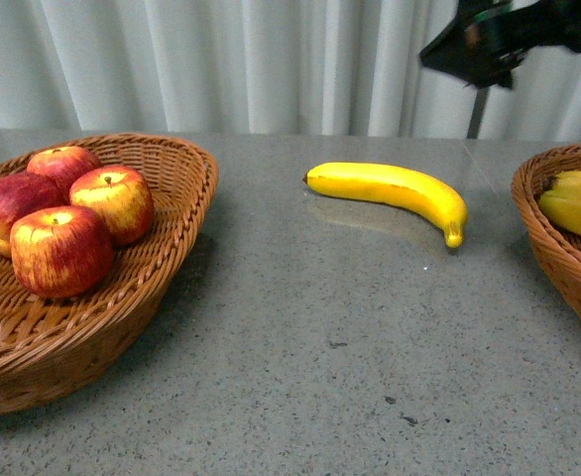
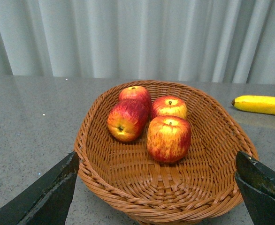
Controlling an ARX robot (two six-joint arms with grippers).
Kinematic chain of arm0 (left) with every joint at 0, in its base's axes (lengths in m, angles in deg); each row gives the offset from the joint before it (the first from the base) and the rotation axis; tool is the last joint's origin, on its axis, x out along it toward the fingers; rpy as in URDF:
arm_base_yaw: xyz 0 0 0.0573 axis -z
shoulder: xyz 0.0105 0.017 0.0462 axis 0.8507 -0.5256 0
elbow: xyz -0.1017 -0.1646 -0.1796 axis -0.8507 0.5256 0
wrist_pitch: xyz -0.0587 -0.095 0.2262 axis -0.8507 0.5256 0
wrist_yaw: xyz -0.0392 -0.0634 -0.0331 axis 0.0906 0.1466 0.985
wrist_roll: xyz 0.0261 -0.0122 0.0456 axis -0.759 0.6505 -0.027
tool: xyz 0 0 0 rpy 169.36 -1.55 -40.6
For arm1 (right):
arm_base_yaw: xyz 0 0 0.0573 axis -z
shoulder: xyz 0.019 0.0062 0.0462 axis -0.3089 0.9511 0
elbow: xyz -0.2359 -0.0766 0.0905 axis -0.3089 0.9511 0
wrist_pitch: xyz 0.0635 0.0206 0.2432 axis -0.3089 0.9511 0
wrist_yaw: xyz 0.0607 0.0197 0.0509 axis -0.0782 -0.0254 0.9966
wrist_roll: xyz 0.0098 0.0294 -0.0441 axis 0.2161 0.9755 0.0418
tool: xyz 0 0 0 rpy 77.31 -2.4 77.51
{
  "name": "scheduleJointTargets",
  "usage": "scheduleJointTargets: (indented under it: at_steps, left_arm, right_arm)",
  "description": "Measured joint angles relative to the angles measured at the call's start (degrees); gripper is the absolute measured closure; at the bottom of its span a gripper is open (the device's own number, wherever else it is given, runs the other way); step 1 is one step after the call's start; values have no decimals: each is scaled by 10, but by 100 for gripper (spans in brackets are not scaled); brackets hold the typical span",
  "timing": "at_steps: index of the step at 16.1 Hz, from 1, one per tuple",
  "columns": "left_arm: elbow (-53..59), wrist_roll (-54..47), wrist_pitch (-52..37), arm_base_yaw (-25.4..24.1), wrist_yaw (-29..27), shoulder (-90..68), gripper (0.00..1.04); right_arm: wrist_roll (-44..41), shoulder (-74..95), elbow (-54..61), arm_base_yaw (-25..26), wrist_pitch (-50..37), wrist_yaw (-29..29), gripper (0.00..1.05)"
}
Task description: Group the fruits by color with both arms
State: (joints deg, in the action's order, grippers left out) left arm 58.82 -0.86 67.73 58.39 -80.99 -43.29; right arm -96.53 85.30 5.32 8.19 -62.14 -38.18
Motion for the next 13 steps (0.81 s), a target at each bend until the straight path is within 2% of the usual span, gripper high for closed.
scheduleJointTargets:
  at_steps: [3, 6, 7, 13]
  left_arm:
    - [0, 0, 0, 0, 0, 0, 7]
    - [0, 0, 0, 0, 0, 0, 7]
    - [0, 0, 0, 0, 0, 0, 7]
    - [0, 0, 0, 0, 0, 0, 7]
  right_arm:
    - [-5, 136, -121, -48, 66, -17, 7]
    - [-25, 216, -235, -59, 141, -26, 7]
    - [-47, 250, -292, -58, 191, -41, 7]
    - [-96, 297, -360, -41, 290, -76, 7]
